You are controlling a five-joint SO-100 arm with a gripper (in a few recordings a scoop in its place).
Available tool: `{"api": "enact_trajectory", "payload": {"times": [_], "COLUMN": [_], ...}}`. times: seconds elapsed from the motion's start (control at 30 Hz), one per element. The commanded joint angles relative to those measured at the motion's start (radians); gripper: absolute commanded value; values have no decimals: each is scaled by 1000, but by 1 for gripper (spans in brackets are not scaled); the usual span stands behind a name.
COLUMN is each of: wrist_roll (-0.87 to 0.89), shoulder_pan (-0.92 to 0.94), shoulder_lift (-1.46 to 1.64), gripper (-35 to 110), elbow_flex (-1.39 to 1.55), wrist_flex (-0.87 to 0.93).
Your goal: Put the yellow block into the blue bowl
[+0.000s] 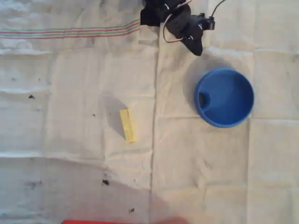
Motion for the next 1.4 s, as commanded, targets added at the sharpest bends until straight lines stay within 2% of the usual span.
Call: {"api": "enact_trajectory", "payload": {"times": [0.0, 0.8, 1.2, 1.37], "wrist_roll": [-3, 11, 14, 15], "shoulder_pan": [-15, -5, -5, 0], "shoulder_lift": [15, 15, -14, -178], "gripper": [0, 0, 0, 0], "elbow_flex": [67, 44, -222, -328], "wrist_flex": [-12, -17, -9, -9]}}
